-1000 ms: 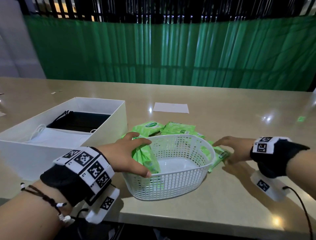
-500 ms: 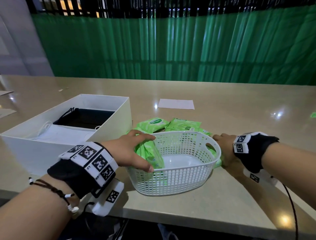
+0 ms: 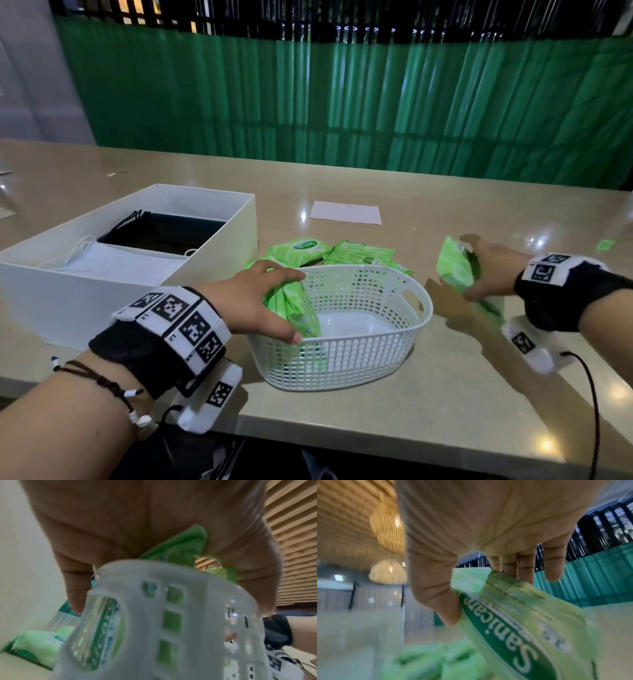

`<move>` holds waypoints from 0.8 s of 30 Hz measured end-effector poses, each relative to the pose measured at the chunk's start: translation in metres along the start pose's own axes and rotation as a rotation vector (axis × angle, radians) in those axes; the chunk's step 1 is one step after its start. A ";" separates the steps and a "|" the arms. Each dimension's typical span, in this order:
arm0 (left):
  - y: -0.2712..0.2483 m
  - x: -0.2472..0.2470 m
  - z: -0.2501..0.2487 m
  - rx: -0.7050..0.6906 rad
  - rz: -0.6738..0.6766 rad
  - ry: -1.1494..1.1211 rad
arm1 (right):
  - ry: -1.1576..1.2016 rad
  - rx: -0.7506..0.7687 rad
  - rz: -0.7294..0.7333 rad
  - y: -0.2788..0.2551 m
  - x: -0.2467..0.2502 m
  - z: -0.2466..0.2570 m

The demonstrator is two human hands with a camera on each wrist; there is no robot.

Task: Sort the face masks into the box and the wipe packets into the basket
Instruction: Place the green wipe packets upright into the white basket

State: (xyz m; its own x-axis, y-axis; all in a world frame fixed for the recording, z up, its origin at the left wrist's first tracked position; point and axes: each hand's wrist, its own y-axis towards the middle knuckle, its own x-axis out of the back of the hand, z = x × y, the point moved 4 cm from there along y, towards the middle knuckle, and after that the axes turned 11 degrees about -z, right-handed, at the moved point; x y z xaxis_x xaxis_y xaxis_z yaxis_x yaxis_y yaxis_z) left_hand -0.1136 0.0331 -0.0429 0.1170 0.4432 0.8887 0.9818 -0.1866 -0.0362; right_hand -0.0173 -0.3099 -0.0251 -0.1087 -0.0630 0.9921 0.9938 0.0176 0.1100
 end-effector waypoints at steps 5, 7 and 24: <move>-0.001 0.000 0.000 -0.007 -0.008 0.016 | 0.372 0.099 -0.214 -0.007 0.063 0.027; -0.002 0.000 0.000 -0.008 -0.008 0.009 | 0.441 0.193 -0.201 -0.019 0.080 0.054; 0.003 0.012 -0.019 -0.032 -0.027 0.259 | 0.280 0.480 0.423 -0.063 -0.008 0.169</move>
State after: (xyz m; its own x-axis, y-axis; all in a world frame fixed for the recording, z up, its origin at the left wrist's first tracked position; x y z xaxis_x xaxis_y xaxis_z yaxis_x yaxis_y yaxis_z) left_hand -0.1121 0.0209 -0.0234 0.0448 0.2103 0.9766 0.9784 -0.2068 -0.0004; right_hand -0.0831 -0.1415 -0.0297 0.3600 -0.2076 0.9096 0.8218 0.5321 -0.2038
